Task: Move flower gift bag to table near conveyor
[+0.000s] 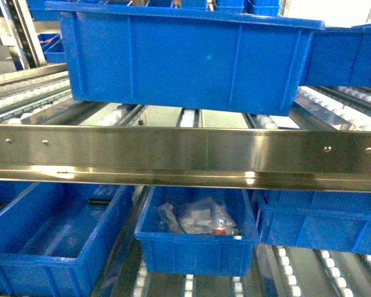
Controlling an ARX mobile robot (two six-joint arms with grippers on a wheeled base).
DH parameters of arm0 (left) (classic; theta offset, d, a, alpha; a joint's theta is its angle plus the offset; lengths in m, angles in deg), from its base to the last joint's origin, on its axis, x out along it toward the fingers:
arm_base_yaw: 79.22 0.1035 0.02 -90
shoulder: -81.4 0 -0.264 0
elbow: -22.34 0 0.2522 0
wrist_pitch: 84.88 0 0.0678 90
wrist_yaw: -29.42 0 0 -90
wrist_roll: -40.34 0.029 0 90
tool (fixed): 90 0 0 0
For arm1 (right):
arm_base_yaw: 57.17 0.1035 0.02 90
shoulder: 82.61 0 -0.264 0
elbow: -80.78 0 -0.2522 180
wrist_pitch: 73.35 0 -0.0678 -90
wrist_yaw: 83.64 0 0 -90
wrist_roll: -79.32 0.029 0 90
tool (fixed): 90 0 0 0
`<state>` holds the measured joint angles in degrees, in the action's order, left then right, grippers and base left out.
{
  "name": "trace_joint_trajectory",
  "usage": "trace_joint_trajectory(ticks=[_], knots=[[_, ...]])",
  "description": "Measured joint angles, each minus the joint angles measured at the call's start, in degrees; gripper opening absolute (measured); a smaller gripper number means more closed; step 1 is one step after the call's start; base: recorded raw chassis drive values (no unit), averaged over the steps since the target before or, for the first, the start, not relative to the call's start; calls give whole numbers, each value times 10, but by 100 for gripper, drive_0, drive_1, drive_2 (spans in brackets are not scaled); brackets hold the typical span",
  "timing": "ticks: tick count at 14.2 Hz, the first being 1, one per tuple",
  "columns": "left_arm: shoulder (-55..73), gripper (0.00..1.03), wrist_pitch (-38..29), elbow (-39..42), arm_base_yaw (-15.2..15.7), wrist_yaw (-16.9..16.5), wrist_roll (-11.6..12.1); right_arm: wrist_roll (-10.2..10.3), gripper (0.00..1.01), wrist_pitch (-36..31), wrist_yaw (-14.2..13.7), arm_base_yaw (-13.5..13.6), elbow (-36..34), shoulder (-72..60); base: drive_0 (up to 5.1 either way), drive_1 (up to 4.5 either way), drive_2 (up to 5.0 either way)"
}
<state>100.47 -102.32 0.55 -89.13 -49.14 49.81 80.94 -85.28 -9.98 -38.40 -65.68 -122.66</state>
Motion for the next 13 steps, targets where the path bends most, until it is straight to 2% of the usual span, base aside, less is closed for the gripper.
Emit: trace_joint_trajectory(ticks=[13], knots=[[0, 2, 0, 0, 0, 0, 0, 0, 3, 2, 0, 0, 0, -1, -495, 222, 263]])
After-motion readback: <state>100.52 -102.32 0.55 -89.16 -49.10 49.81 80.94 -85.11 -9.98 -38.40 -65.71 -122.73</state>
